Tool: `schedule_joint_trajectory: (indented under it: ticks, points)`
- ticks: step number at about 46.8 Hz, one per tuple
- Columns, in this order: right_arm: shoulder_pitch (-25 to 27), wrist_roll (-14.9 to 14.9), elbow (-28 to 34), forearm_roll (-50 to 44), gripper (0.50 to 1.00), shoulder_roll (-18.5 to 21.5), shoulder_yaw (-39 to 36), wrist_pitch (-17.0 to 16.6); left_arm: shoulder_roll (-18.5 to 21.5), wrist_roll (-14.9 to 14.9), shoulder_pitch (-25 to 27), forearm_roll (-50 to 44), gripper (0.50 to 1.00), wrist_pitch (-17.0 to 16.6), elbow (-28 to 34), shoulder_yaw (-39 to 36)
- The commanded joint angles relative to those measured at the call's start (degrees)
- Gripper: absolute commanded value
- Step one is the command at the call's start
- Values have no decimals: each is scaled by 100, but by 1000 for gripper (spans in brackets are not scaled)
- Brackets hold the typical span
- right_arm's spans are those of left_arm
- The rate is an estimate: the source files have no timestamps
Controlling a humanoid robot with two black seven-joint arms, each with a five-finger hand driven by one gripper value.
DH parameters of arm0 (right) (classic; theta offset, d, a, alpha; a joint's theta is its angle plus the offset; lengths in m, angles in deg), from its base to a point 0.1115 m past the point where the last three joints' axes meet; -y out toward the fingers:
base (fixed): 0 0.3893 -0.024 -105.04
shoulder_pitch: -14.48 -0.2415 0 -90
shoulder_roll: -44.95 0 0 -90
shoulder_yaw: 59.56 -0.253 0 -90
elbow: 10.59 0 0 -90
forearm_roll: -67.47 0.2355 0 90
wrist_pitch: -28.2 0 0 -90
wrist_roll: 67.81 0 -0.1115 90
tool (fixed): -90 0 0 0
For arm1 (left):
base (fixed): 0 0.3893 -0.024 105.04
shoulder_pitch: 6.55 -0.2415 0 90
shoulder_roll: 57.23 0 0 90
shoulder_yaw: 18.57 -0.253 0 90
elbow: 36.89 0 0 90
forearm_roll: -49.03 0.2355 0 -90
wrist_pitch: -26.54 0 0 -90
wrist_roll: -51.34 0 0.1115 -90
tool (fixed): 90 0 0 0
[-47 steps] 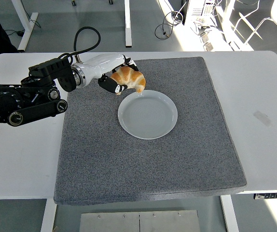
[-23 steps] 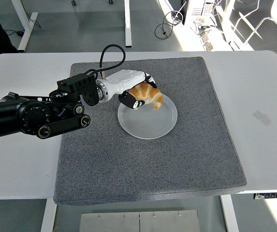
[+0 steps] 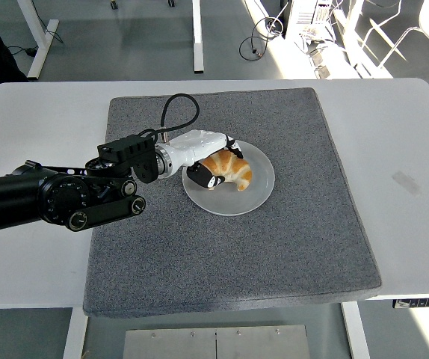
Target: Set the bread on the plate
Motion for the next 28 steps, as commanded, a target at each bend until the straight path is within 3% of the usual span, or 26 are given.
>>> schedule_joint_trajectory:
  ticks: [1, 12, 15, 19, 28]
  points:
    - [0, 0, 0, 0, 1000, 0, 0, 0, -8, 0, -19, -6, 500, 1, -52, -16]
    - [0, 0, 0, 0, 1000, 0, 0, 0, -8, 0, -89, -6, 508, 1, -105, -16]
    - [0, 0, 0, 0, 1000, 0, 0, 0, -8, 0, -89, -15, 576, 1, -105, -7]
    - [0, 0, 0, 0, 1000, 0, 0, 0, -17, 0, -89, -41, 702, -8, -105, 19]
    - [0, 0, 0, 0, 1000, 0, 0, 0, -52, 0, -89, -103, 804, -26, -105, 63]
